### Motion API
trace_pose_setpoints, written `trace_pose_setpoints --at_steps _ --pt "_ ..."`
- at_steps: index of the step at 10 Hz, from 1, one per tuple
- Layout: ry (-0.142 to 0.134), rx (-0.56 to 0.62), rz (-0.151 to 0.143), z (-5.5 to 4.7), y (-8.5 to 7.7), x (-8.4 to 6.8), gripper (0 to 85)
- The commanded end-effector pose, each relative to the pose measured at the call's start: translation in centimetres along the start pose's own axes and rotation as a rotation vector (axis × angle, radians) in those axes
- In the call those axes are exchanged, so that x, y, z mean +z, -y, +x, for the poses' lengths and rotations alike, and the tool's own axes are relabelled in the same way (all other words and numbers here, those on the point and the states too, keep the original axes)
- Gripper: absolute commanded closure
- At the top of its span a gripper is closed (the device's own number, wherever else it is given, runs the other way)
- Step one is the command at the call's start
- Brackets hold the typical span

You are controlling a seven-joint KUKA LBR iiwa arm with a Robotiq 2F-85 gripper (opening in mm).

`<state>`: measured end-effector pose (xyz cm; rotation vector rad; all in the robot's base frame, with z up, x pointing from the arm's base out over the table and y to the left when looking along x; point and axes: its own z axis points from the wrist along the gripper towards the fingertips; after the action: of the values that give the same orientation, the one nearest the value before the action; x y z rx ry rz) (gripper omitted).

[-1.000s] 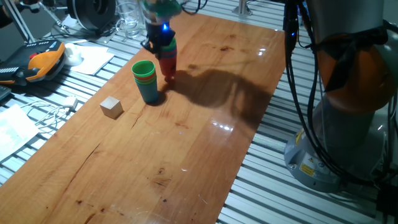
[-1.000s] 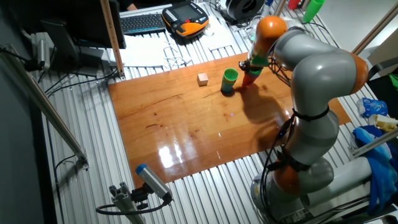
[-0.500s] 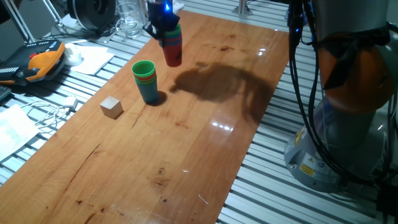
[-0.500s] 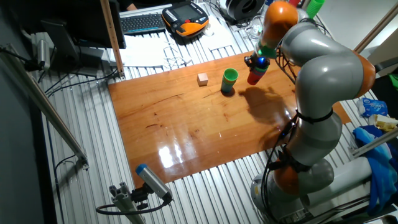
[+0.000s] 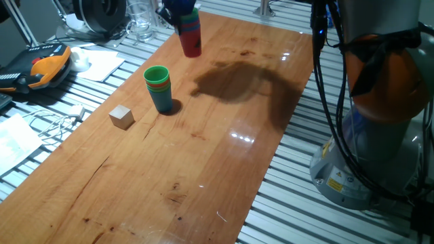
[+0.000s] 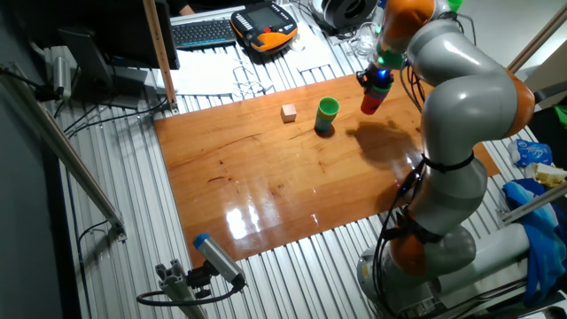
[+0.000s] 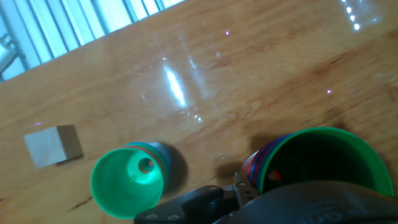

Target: Stack the cups

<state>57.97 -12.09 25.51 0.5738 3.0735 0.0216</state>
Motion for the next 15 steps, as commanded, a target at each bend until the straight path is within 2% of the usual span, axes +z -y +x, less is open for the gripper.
trace_pose_setpoints --at_steps 1,2,3,4,5,6,7,9,11,14,15 --pt "0.000 -0.003 0.000 -0.1 -0.1 -4.5 85.0" --pt "0.005 -0.012 -0.008 -0.1 -0.1 -4.5 85.0" --pt "0.034 -0.040 -0.019 -0.1 -0.1 -4.5 85.0" --pt "0.074 -0.074 -0.019 -0.1 -0.1 -4.5 85.0" --pt "0.108 -0.083 -0.039 -0.1 -0.1 -4.5 85.0" --pt "0.123 -0.072 -0.044 -0.1 -0.1 -4.5 85.0" --pt "0.112 -0.059 -0.055 -0.1 -0.1 -4.5 85.0" --pt "0.079 -0.023 -0.051 -0.1 -0.1 -4.5 85.0" --pt "0.062 0.004 -0.044 0.0 -0.1 -4.7 85.0" --pt "0.027 0.041 -0.054 0.4 -0.5 -7.2 85.0" --pt "0.039 0.073 -0.034 0.9 -1.5 -7.5 85.0"
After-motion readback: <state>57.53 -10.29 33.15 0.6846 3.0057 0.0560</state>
